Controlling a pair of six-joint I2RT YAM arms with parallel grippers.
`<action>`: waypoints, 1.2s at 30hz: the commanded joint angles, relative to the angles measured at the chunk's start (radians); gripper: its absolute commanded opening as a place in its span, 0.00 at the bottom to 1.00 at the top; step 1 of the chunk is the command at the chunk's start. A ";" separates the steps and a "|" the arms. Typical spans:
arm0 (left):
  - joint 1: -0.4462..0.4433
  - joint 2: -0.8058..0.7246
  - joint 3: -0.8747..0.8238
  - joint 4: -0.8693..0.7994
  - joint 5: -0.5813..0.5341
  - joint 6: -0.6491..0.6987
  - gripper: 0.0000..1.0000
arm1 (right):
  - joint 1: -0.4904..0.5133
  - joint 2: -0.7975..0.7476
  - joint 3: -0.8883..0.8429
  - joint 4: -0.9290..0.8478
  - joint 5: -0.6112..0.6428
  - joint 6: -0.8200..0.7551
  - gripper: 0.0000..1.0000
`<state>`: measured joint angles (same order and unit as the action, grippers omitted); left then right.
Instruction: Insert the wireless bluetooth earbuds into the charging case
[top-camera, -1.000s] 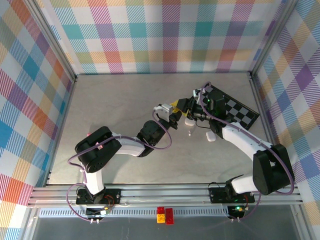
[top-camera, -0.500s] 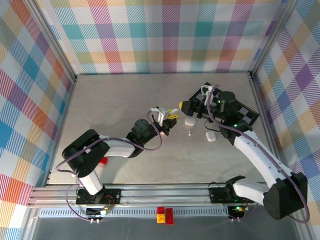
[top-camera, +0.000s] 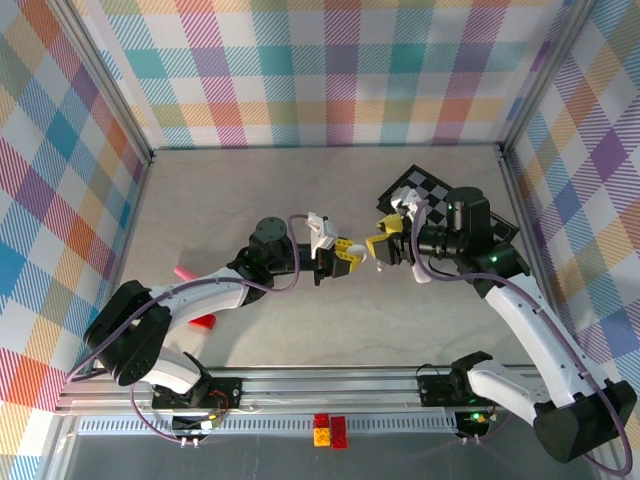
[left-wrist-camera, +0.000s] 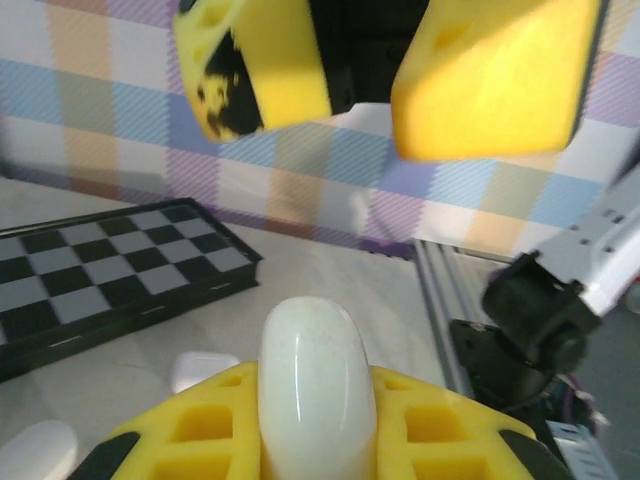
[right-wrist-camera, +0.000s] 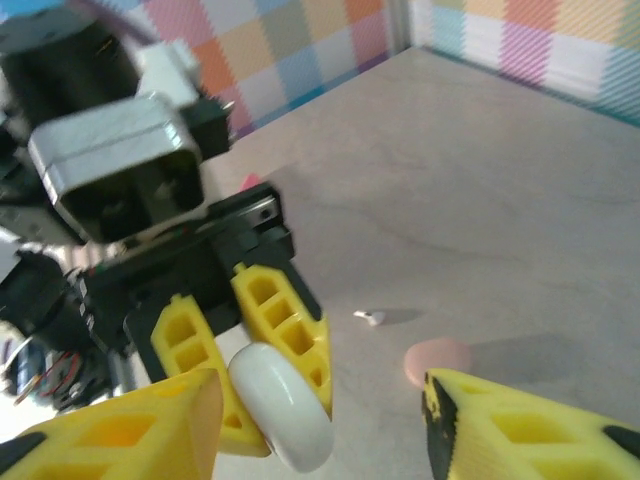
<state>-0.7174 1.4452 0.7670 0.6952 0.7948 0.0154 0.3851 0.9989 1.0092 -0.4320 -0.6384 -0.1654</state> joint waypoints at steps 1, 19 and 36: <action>0.010 -0.050 0.033 -0.055 0.124 -0.008 0.09 | -0.002 -0.002 0.001 -0.085 -0.160 -0.125 0.51; 0.009 -0.042 0.086 -0.065 0.213 -0.035 0.09 | 0.033 0.117 0.019 -0.102 -0.304 -0.157 0.24; 0.025 -0.067 0.050 -0.072 0.177 -0.041 0.37 | 0.025 0.032 -0.027 0.002 -0.216 -0.114 0.11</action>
<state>-0.7013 1.4097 0.8162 0.5819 0.9737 -0.0334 0.4126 1.0500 0.9924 -0.4755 -0.8539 -0.2928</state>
